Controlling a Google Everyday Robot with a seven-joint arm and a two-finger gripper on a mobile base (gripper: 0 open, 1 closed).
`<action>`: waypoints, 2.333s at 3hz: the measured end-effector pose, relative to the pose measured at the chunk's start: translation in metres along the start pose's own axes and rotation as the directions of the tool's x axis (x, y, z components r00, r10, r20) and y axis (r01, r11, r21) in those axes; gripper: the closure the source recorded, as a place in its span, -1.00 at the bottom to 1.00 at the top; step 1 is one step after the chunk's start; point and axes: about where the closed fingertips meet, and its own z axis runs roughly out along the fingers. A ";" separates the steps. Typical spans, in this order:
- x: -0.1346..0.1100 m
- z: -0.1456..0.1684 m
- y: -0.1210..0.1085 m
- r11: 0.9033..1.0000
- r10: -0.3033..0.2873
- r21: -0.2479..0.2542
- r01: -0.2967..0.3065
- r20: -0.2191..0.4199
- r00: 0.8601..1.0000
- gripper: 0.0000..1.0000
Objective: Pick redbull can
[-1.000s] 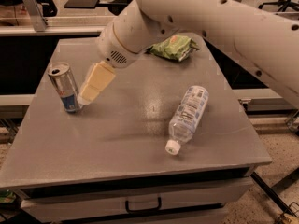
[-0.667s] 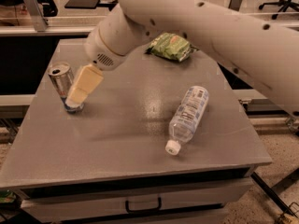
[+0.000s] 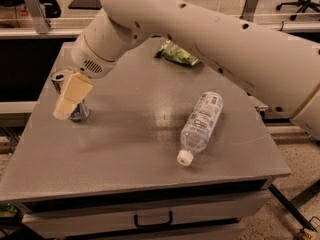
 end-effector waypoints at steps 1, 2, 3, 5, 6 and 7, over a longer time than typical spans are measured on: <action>-0.006 0.007 0.002 1.000 -0.010 -0.027 0.010 0.005 1.000 -0.63; -0.006 0.006 0.001 0.999 -0.008 -0.049 0.009 0.013 1.000 -0.01; -0.006 0.003 -0.001 0.998 -0.006 -0.059 0.007 0.019 1.000 0.43; -0.023 -0.057 -0.017 0.997 -0.050 -0.057 0.053 0.038 0.998 1.00; -0.035 -0.086 -0.021 0.993 -0.084 -0.079 0.088 0.059 0.995 1.00; -0.050 -0.115 -0.022 0.984 -0.128 -0.111 0.141 0.114 0.985 1.00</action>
Offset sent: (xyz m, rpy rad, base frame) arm 0.0028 0.0074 -0.0008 0.0091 0.0457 0.0479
